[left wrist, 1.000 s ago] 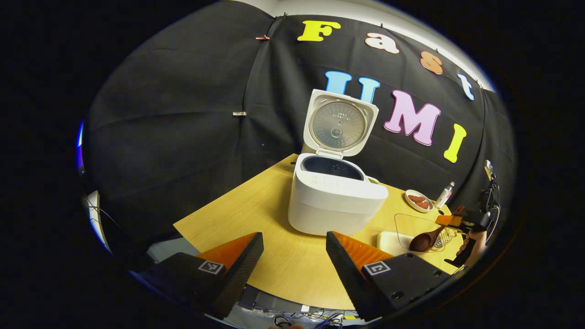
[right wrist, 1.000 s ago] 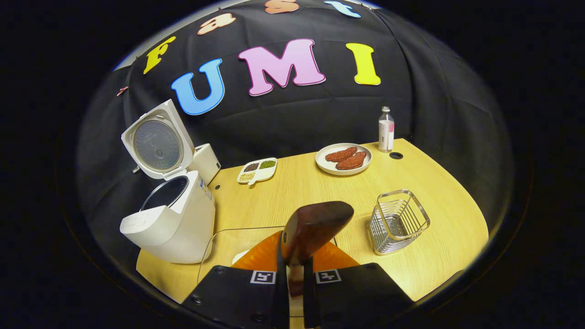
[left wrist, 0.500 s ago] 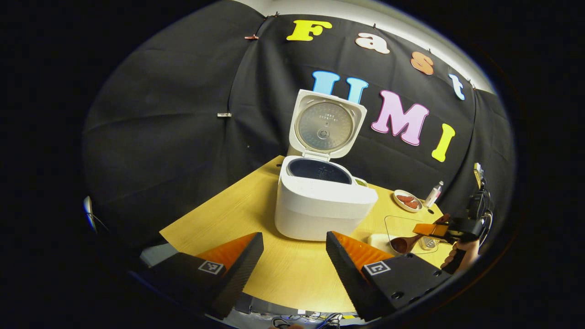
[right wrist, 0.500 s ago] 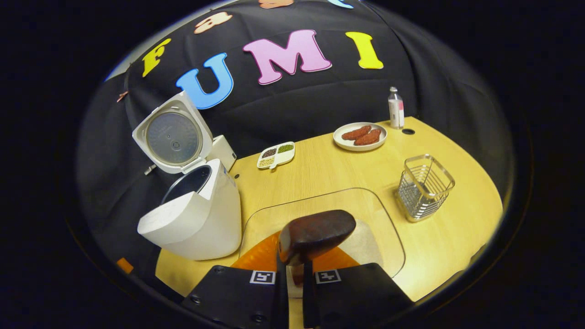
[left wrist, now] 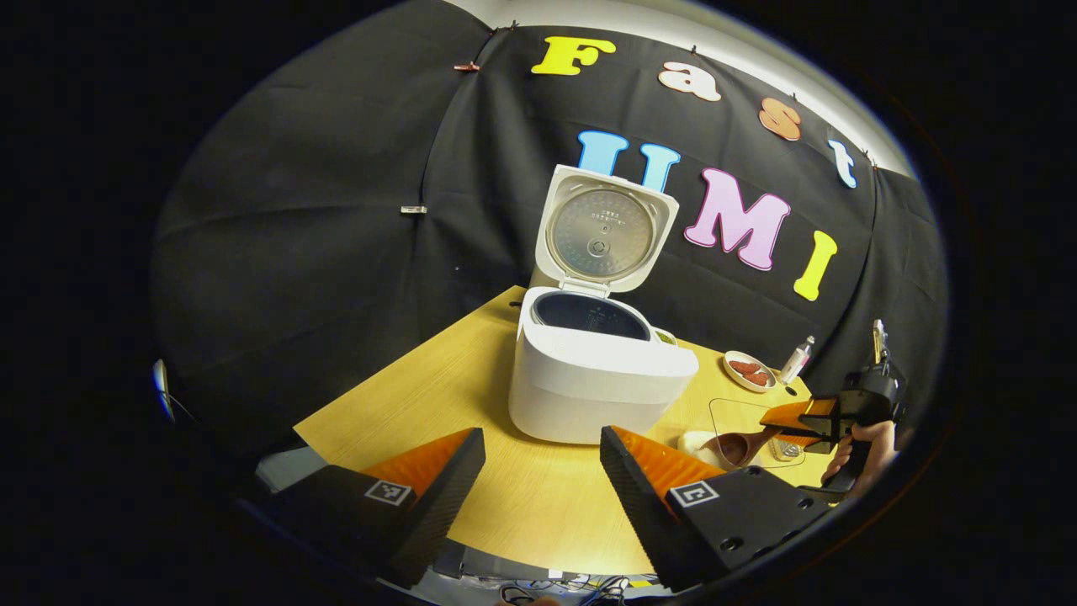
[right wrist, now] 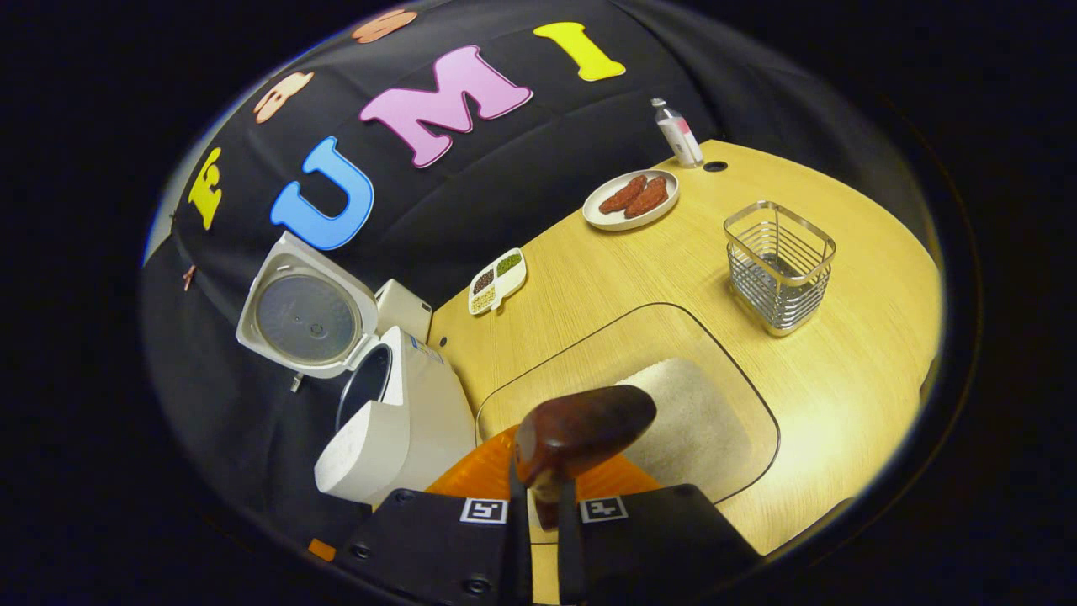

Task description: Close the left gripper, press the button to open the rice cooker; take a wooden spoon from the chopstick holder with the right hand, scoop a spoonful of rice and pour it into the rice cooker, then put the wooden spoon back into the chopstick holder.

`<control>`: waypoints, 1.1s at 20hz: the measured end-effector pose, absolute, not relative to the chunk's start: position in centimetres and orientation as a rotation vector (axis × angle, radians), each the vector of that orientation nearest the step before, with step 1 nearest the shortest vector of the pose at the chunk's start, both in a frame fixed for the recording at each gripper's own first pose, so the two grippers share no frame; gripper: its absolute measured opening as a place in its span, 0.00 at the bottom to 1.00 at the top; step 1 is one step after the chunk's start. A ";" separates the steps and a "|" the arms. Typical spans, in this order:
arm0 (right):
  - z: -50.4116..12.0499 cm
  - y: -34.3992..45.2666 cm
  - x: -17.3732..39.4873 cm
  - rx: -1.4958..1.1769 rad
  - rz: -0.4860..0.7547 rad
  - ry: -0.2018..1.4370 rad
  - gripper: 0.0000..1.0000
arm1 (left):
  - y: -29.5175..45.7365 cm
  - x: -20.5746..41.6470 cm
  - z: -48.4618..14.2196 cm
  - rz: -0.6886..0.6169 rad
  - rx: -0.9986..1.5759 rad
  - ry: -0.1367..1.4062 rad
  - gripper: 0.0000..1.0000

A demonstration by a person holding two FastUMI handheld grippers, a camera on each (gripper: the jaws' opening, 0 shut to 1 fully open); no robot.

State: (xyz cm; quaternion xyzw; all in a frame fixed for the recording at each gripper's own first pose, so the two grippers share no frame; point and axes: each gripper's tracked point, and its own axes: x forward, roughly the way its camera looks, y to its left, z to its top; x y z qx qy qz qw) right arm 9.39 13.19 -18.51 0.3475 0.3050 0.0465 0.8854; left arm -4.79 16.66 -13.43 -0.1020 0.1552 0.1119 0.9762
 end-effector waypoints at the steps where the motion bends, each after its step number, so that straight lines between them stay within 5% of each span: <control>1: -18.0 12.9 9.5 0.746 0.094 0.629 0.17 | 16.6 -4.8 -13.5 0.226 -0.207 0.314 0.95; 12: -12.3 9.1 10.9 0.978 0.041 0.568 0.16 | 15.1 -3.7 -12.7 0.174 -0.207 0.296 0.95; 22: -5.3 13.2 13.4 1.116 0.139 0.528 0.17 | 16.0 -4.5 -12.6 0.191 -0.222 0.282 0.95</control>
